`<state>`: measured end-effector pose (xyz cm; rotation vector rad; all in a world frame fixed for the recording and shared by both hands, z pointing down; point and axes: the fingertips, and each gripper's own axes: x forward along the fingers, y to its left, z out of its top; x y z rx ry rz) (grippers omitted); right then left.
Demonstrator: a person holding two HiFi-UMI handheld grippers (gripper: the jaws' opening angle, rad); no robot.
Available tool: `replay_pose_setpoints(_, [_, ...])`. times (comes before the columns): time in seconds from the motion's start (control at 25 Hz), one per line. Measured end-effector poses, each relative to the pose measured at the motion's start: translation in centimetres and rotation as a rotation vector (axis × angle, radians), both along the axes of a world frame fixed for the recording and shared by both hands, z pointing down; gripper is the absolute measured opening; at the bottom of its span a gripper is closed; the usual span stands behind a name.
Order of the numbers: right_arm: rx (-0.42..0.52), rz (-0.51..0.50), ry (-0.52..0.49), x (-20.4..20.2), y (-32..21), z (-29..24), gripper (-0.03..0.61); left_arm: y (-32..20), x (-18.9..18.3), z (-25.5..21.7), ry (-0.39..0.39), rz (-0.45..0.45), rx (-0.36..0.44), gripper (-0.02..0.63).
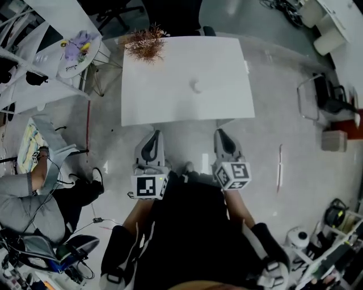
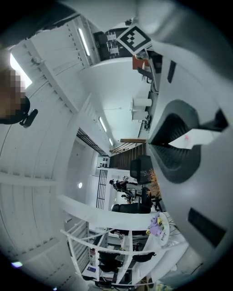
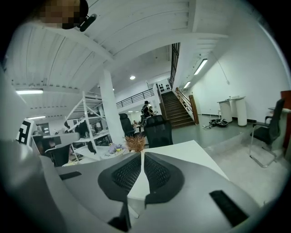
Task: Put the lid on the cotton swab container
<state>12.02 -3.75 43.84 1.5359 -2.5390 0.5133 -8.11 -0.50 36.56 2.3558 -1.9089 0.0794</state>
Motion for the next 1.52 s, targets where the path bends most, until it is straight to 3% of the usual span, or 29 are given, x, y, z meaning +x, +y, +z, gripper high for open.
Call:
replay_pose_setpoints(0.24, [0.033,0.042,-0.018,-0.3,1.9,-1.7,0.023,1.2,-0.3,0.4,-0.006,0.025,-0.010,0.006])
replay_pose_setpoints(0.6, [0.018,0.027,0.002,-3.2,2.6,-0.4,0.021,0.9,-1.7,1.2,0.003,0.055,0.010,0.006])
replay_pose_setpoints(1.52, [0.001,0.026,0.023,-4.8,4.1,-0.5,0.020,2.0,-2.6,1.4,0.018,0.074,-0.003,0.006])
